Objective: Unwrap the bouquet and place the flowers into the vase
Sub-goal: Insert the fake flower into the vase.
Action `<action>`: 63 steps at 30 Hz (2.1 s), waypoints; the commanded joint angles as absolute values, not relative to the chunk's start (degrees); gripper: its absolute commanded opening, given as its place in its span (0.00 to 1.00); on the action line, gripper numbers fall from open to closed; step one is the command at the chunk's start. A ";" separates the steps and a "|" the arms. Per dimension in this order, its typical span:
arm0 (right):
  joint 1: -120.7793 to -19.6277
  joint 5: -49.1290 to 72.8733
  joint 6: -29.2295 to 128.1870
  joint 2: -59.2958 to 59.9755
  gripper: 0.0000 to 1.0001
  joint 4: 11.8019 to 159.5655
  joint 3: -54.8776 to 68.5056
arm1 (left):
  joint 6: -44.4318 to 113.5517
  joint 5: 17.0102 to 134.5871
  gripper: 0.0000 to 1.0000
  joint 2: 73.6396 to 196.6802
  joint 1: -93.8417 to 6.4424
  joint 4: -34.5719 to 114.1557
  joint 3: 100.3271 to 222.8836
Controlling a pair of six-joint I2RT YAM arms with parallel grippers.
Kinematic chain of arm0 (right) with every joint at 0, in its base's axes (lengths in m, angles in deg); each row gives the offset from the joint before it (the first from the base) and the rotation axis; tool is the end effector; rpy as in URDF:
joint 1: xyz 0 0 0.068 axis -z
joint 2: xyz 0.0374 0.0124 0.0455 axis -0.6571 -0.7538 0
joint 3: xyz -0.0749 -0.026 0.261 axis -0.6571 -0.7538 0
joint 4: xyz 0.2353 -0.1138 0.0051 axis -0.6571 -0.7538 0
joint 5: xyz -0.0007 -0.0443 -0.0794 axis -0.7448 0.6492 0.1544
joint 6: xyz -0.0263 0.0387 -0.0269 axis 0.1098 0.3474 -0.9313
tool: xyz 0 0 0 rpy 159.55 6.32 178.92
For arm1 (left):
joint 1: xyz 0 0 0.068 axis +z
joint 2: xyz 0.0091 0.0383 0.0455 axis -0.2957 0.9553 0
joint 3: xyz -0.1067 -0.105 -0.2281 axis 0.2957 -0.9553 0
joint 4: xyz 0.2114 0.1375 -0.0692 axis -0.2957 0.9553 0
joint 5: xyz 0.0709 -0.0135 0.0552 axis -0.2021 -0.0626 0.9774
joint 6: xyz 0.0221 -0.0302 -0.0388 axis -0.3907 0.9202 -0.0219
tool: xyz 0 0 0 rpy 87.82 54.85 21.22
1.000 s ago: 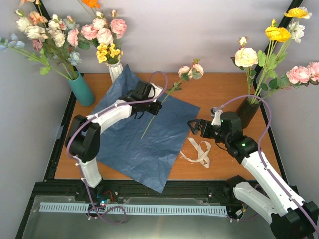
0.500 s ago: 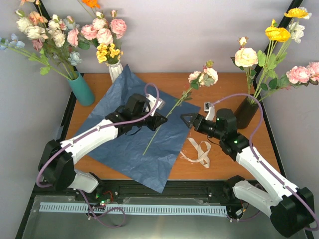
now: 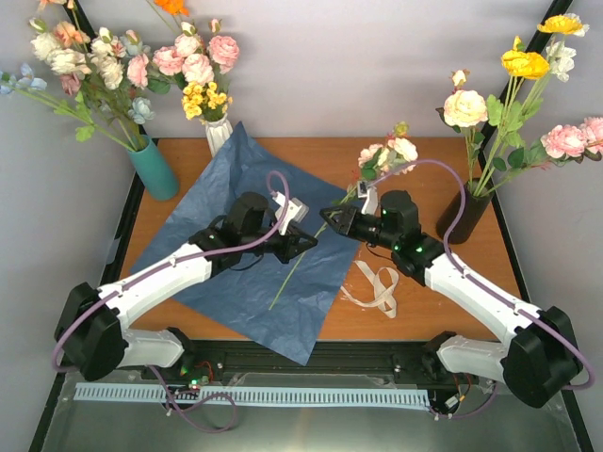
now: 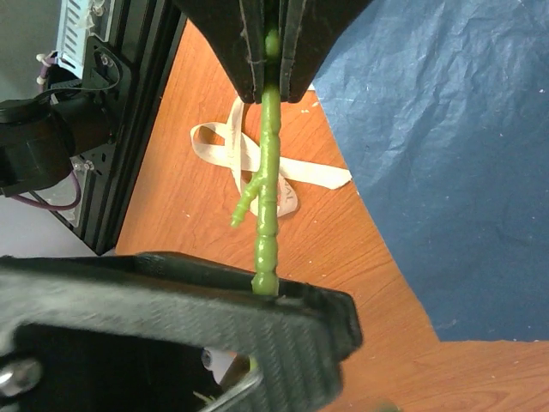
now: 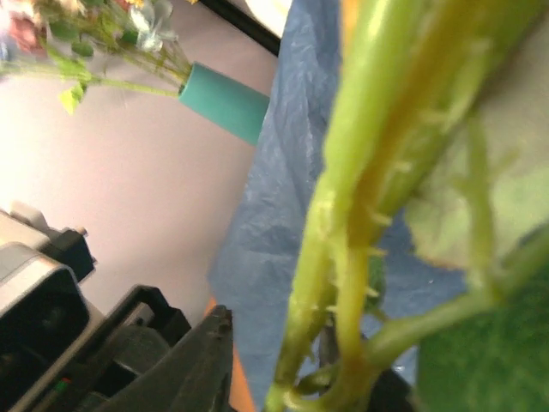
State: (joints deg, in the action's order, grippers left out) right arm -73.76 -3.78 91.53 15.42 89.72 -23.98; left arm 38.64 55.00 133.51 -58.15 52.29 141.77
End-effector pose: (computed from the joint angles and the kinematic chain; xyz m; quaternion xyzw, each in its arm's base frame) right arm 0.2149 0.1547 0.2896 -0.0066 0.7999 0.5007 0.3309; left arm 0.2044 -0.2000 0.2779 0.3042 0.7986 -0.4162 0.3105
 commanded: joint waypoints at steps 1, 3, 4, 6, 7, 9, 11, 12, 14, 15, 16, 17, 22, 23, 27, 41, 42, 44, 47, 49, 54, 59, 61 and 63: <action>-75.04 -3.21 91.24 13.96 0.16 92.29 -21.48 | 39.57 52.93 0.01 130.25 -58.86 48.00 140.58; -75.25 -3.09 90.96 14.04 0.03 92.02 -21.21 | 39.55 53.68 0.08 129.71 -58.93 48.16 139.97; -75.26 -3.08 90.72 14.32 0.03 91.86 -21.14 | 39.63 54.49 0.13 129.45 -58.87 48.28 139.72; -75.33 -2.80 89.53 15.19 0.03 90.61 -20.78 | 39.87 55.80 0.24 128.88 -58.90 48.46 139.14; -75.35 -2.27 88.41 15.68 0.03 89.19 -20.12 | 39.99 56.48 0.32 128.57 -58.92 48.48 138.84; -75.27 -0.57 84.90 16.79 0.03 84.62 -17.95 | 40.37 57.49 0.50 127.43 -58.91 48.56 137.96; -75.26 2.82 80.22 18.09 0.03 78.16 -14.25 | 40.74 58.95 0.65 126.29 -58.89 48.68 137.15; -75.27 4.99 77.63 18.73 0.03 74.99 -12.35 | 40.86 59.83 0.77 125.74 -58.89 48.97 136.86; -75.26 9.78 72.59 20.06 0.03 68.68 -8.53 | 40.96 61.71 0.90 124.58 -58.88 50.11 136.55; -75.14 12.50 70.03 20.66 0.03 65.67 -6.63 | 41.13 62.84 0.97 123.95 -58.86 50.60 136.55; -75.10 15.23 67.80 21.28 0.03 62.94 -4.72 | 41.48 63.99 0.99 123.33 -58.85 52.41 136.45; -74.97 18.00 65.33 21.70 0.03 60.44 -2.57 | 41.67 65.29 1.00 122.53 -58.89 53.78 136.38; -72.77 32.82 55.29 23.07 0.03 50.02 7.24 | 43.82 72.25 0.99 117.36 -58.93 59.47 135.60; -71.82 35.27 53.60 23.35 0.03 48.90 8.79 | 44.39 73.59 0.99 116.27 -58.87 60.91 135.52; -65.26 40.10 47.69 23.51 0.03 46.78 14.67 | 46.68 78.12 1.00 112.39 -58.88 66.79 134.85; -38.96 36.79 39.81 15.81 0.03 50.22 26.86 | 52.69 84.73 0.99 100.46 -58.86 70.98 126.87; -37.69 36.25 39.87 15.31 0.03 51.07 27.05 | 52.52 84.88 0.99 100.19 -58.87 70.91 126.95; -35.57 34.92 40.00 14.80 0.03 53.22 26.84 | 52.70 85.23 1.00 99.72 -58.90 71.15 126.66; -32.74 33.27 40.51 13.64 0.03 55.12 27.56 | 53.10 85.86 1.00 99.37 -58.91 71.42 126.39; -31.09 32.14 41.06 12.73 0.03 56.06 28.10 | 53.21 86.30 1.00 99.32 -58.92 71.51 126.44; -27.19 27.56 43.37 10.00 0.03 57.95 29.07 | 53.30 86.64 0.99 99.06 -58.91 71.56 126.27; -26.02 25.55 44.58 8.84 0.03 61.15 27.23 | 53.30 86.70 1.00 99.38 -58.88 71.44 126.04; -25.59 24.78 45.41 8.59 0.03 62.58 25.84 | 53.22 86.63 1.00 99.56 -58.94 71.44 126.09; -25.43 24.27 46.15 8.42 0.03 63.34 24.28 | 53.26 86.67 1.00 99.55 -58.94 71.50 126.09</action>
State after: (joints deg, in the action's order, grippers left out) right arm -26.31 26.58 44.05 8.52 59.10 26.47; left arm 52.48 86.06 99.85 -58.48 71.57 126.19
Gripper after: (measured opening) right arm 0.059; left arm 0.995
